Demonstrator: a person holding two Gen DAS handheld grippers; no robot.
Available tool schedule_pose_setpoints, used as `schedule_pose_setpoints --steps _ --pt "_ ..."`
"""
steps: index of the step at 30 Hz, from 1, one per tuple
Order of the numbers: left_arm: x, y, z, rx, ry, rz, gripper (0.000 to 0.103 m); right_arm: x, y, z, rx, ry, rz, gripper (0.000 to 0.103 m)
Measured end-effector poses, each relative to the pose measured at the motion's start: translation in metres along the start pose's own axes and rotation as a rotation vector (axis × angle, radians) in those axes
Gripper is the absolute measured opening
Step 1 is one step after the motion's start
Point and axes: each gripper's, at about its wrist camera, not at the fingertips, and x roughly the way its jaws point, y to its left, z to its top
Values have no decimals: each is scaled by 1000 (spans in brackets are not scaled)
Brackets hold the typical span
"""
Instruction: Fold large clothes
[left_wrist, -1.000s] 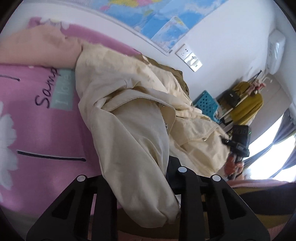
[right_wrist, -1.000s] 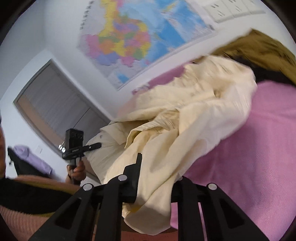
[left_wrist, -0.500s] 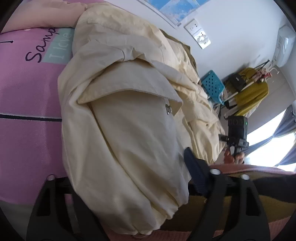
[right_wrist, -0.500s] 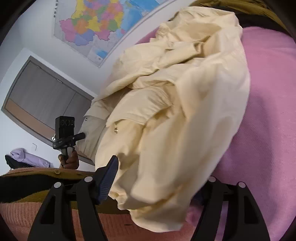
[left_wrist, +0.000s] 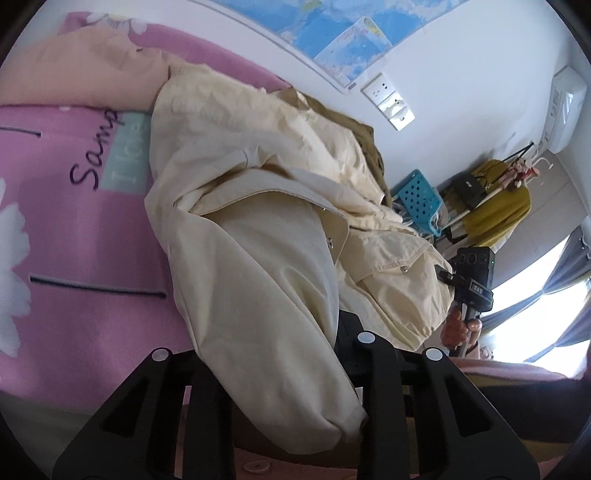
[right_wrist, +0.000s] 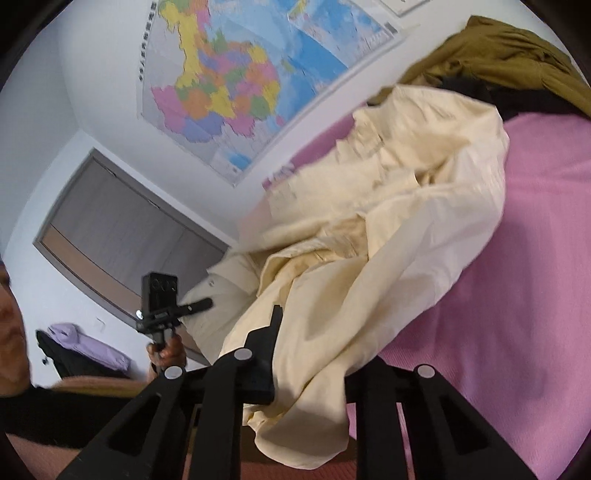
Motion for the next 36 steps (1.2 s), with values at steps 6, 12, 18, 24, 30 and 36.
schedule_pose_setpoints --steps 6,12,18,24,30,36 --pt "-14 -4 32 -10 -4 15 27 -7 8 37 9 -62 40 17" --pt "-18 -18 70 13 -4 44 27 -6 16 81 6 -94 33 17" --pt "-20 -28 110 33 -21 58 28 0 10 123 46 -126 27 17" --pt "-11 -23 144 -13 -14 68 28 12 0 153 83 -131 2 17" --pt "0 -17 173 -46 -7 94 29 20 -11 178 129 -124 -21 18" --pt "13 -18 199 -42 -12 136 30 32 -28 201 197 -123 -53 18"
